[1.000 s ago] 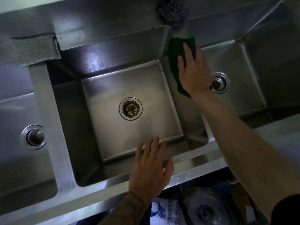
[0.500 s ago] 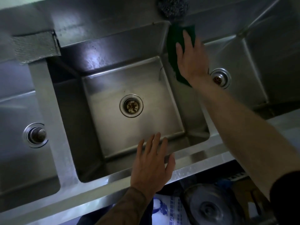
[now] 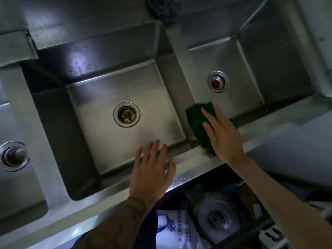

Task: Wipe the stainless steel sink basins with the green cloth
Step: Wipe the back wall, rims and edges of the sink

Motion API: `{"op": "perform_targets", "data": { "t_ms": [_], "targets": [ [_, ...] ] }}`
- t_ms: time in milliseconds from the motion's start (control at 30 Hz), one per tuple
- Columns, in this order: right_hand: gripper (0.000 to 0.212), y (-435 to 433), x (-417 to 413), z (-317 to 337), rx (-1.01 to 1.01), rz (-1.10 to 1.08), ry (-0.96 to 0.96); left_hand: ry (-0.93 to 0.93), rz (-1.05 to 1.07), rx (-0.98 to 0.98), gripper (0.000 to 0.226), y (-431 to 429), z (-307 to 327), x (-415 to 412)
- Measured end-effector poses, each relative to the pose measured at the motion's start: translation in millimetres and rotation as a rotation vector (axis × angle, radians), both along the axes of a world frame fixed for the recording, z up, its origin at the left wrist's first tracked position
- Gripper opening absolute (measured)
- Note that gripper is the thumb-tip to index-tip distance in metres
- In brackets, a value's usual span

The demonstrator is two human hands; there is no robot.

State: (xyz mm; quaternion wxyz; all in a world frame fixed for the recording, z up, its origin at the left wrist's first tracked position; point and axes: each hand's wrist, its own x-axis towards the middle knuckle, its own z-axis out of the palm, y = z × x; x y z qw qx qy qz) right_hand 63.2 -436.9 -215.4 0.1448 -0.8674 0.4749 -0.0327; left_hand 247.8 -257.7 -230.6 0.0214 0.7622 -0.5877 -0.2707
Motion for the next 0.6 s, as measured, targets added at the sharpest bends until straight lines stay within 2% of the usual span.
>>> {"op": "perform_targets", "data": {
  "t_ms": [167,300,467,600],
  "targets": [
    [0.045,65.5,-14.2,-2.4,-0.076,0.041,0.013,-0.006,0.007,-0.034,0.069,-0.7,-0.1,1.0],
    [0.049,94.6,-18.5,-8.8,-0.079,0.246,0.072,-0.045,0.014,-0.096,0.061,0.9,-4.4,-1.3],
    [0.051,38.0,-54.9,-3.9,-0.058,-0.043,0.06,-0.067,0.035,-0.14,0.058,4.0,-6.1,-0.1],
    [0.049,96.3,-10.5,-11.2,-0.086,-0.057,-0.03,-0.066,0.046,-0.168,0.055,7.7,1.7,1.2]
  ]
}}
